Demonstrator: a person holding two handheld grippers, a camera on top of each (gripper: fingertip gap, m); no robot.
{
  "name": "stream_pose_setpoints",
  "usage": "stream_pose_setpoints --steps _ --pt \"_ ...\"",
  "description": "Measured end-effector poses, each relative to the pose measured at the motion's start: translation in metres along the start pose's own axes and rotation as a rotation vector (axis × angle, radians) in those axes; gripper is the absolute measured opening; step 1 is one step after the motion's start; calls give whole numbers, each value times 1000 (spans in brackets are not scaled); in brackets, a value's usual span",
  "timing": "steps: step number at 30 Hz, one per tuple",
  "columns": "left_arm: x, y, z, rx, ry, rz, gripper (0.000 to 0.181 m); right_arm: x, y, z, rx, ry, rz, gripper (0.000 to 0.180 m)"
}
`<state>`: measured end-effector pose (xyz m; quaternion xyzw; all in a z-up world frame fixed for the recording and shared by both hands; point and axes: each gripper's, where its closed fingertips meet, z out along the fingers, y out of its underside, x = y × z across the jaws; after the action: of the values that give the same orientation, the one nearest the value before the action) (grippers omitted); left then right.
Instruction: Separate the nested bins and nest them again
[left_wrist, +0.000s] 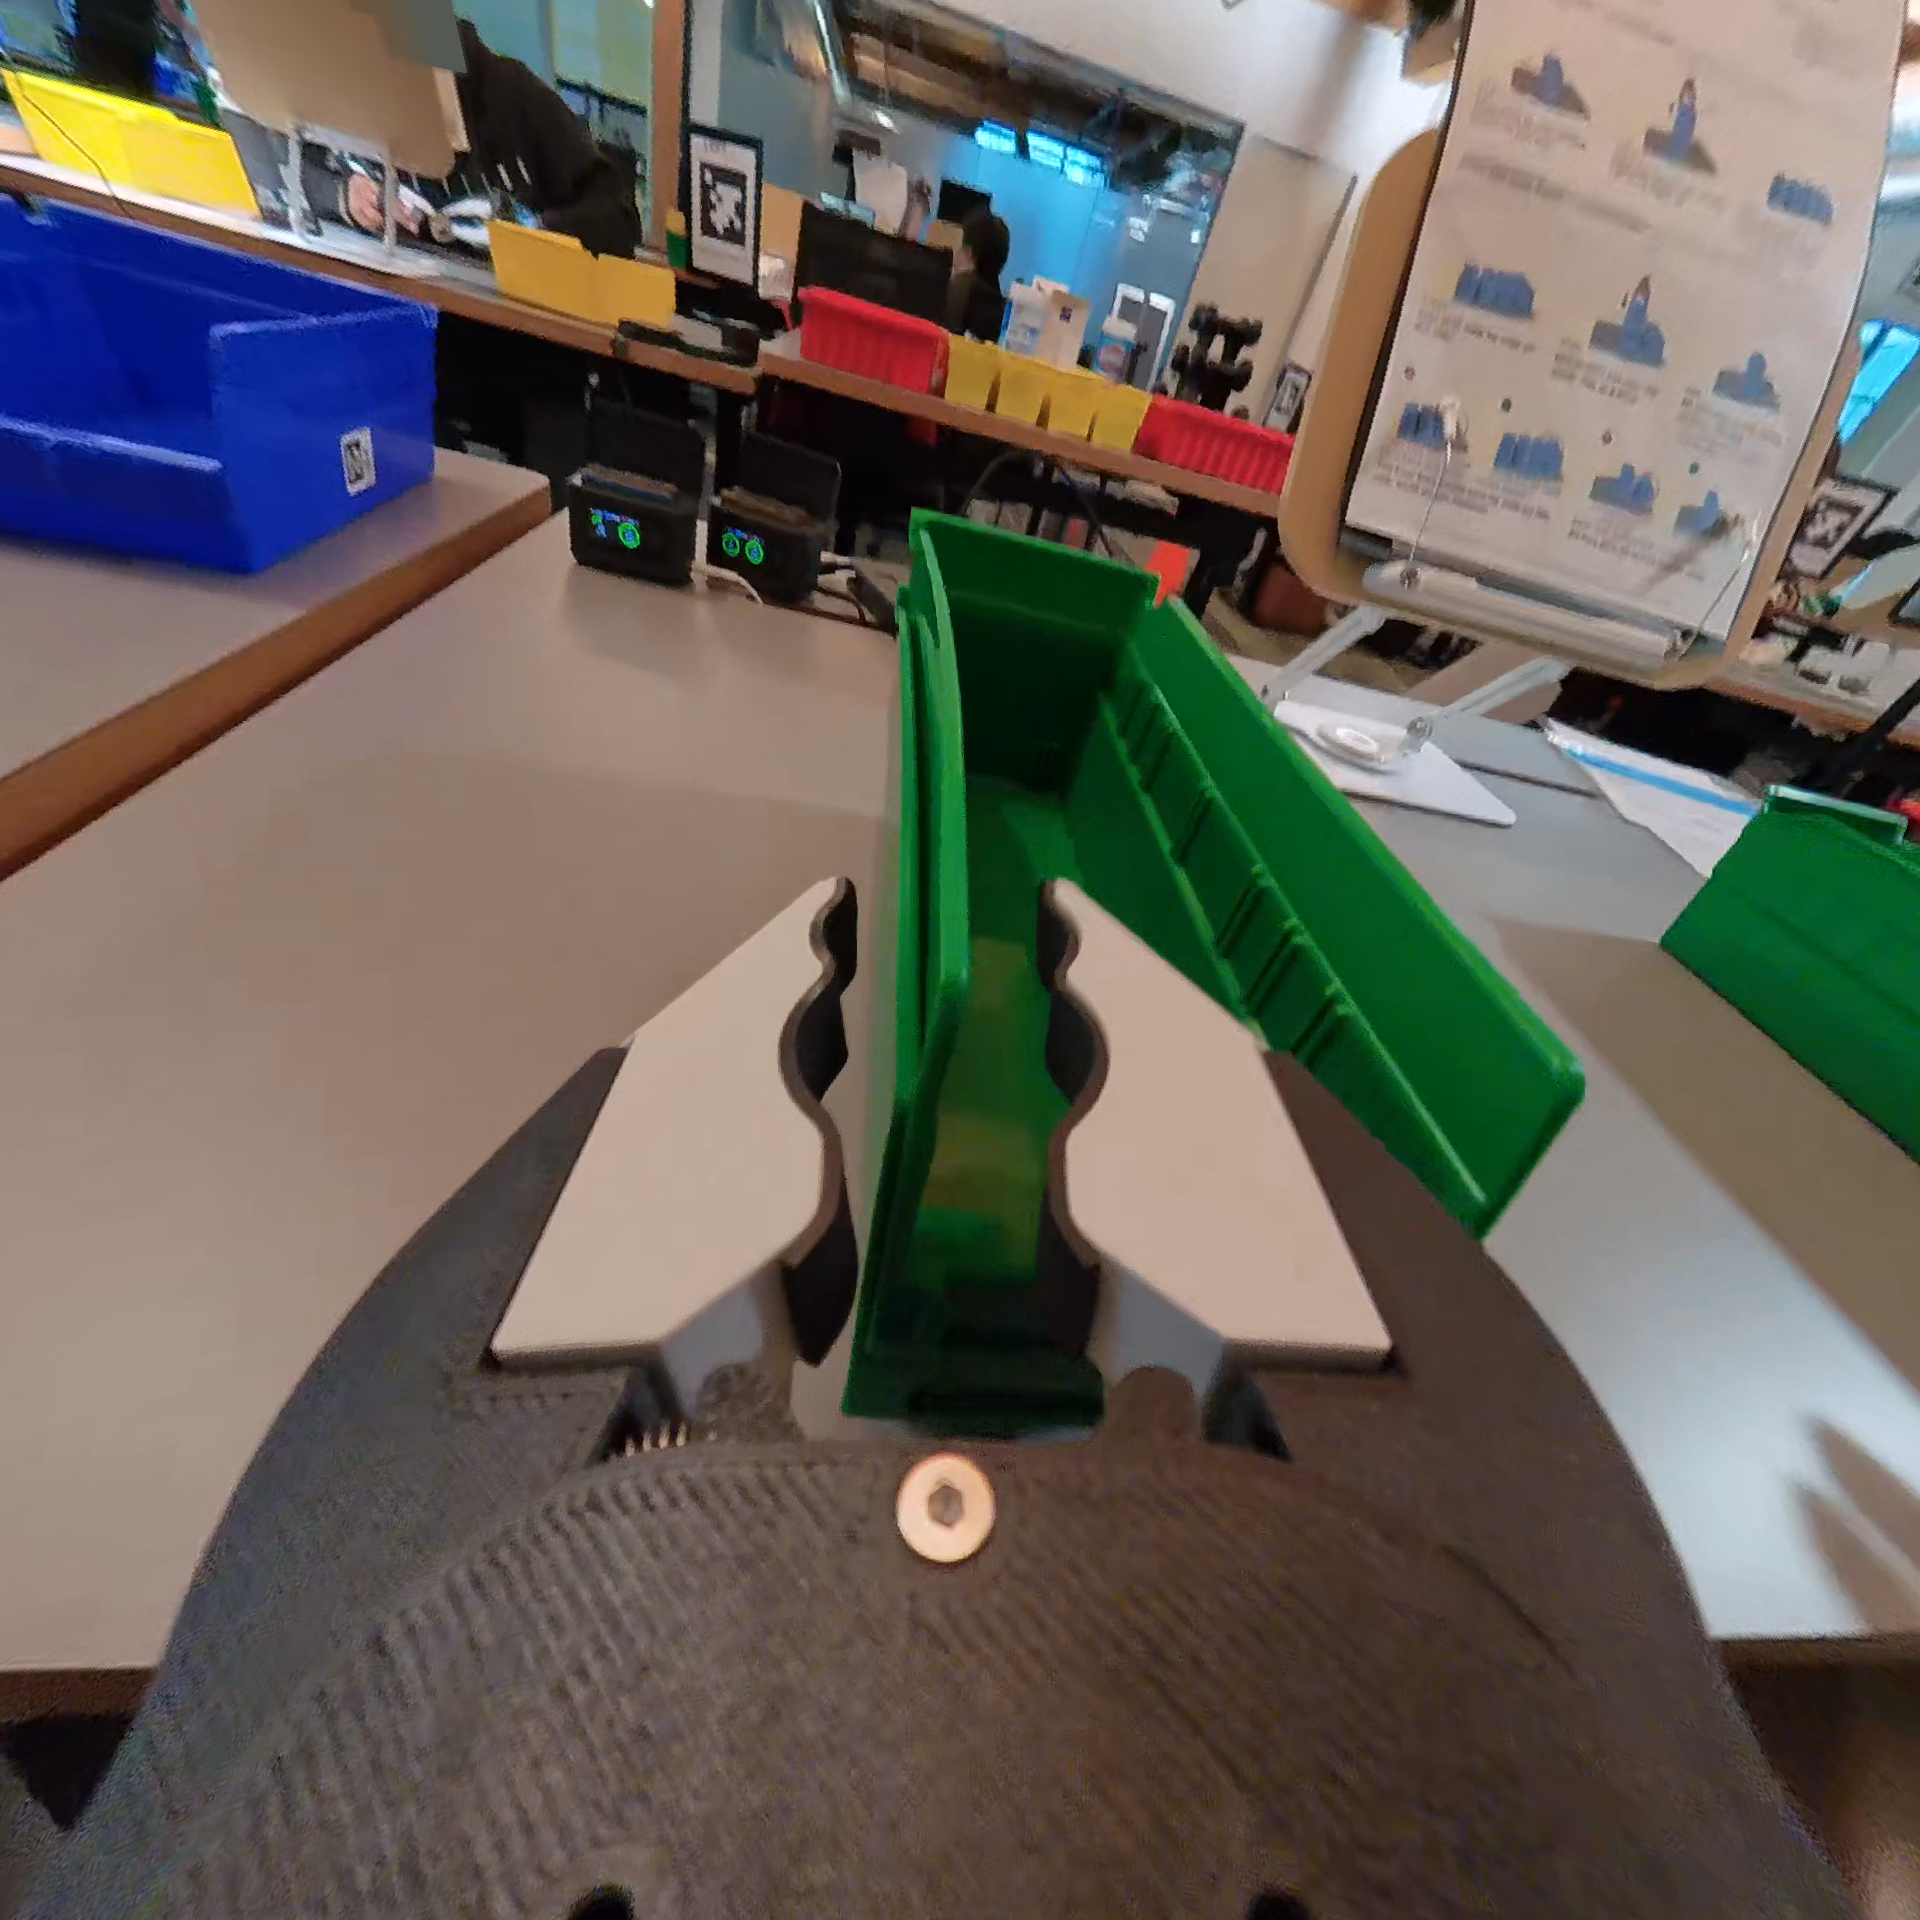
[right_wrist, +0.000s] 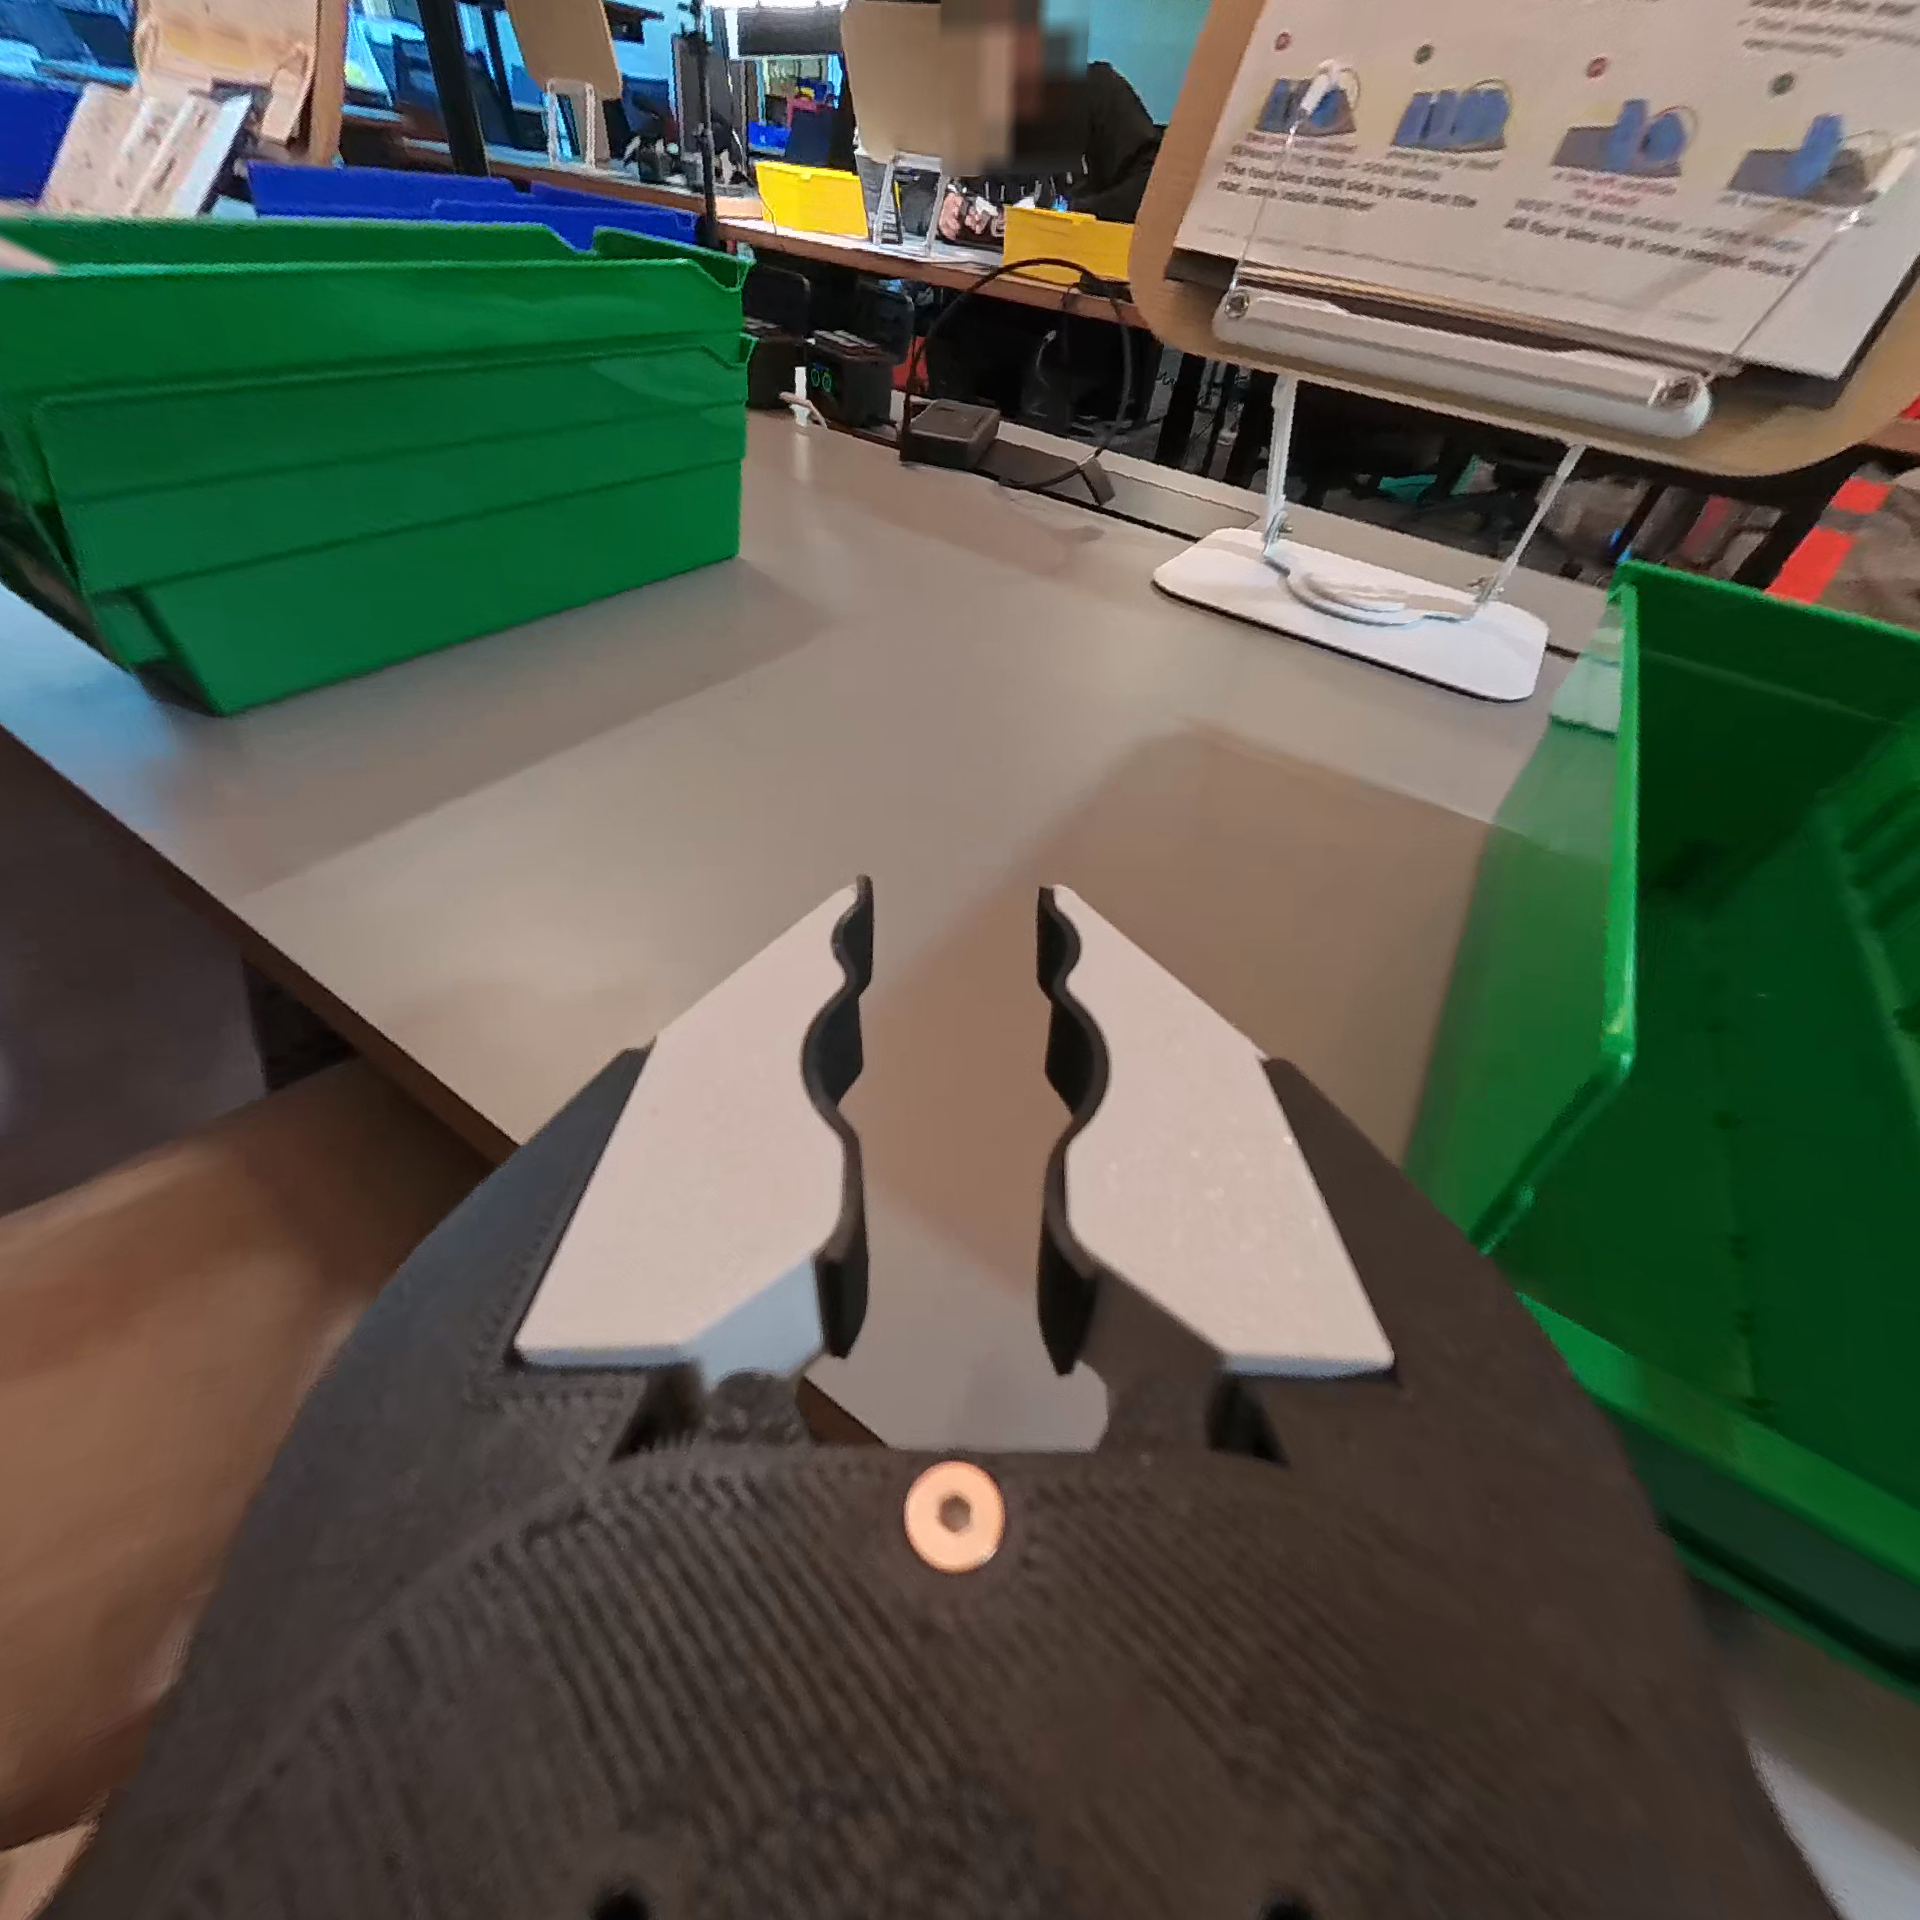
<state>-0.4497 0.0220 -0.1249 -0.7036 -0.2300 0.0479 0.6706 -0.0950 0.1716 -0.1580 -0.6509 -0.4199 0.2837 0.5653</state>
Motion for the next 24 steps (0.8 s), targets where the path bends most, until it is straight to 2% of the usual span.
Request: stream_pose_setpoints --steps 1,7,19,24 --pt "3 2 -1 -1 22 -2 34 0 0 0 1 -6 16 30" --pt "11 7 4 -31 119 -77 41 -7 1 2 -7 -28 15 30" --pt "1 1 3 -5 103 -131 17 -9 2 2 -14 -24 -13 30" --pt "-1 1 3 -10 86 -125 15 -9 3 2 -16 -27 -16 30"
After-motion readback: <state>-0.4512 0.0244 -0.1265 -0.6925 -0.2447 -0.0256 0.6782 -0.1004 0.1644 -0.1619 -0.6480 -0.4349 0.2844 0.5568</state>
